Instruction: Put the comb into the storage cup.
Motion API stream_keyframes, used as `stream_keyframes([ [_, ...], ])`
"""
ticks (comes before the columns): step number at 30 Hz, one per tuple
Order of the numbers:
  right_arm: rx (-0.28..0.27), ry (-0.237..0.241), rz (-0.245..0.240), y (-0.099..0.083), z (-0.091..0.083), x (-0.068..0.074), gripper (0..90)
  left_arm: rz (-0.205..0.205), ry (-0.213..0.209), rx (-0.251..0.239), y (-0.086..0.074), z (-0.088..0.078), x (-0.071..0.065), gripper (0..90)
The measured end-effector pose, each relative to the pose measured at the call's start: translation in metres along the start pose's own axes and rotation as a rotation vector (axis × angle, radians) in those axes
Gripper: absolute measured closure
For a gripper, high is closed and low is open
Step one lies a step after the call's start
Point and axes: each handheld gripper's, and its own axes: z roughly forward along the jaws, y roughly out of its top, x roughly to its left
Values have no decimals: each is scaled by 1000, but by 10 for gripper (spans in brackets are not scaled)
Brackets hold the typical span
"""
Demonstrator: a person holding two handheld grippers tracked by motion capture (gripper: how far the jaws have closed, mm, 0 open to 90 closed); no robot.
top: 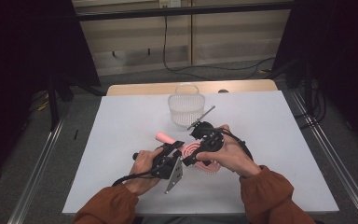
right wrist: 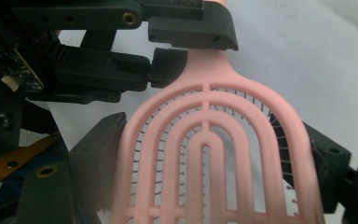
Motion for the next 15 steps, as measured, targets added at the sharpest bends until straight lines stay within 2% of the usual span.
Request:
stream_keyframes([
  [3,-7,7,1,1,-1,1,211,20,-1,-4,0,-1,0,729],
  [14,5,6,10,2,2,-1,211,64,9,-2,1,0,-5,753],
  [15,6,2,13,2,2,0,210,86,3,-5,0,1,-5,760],
])
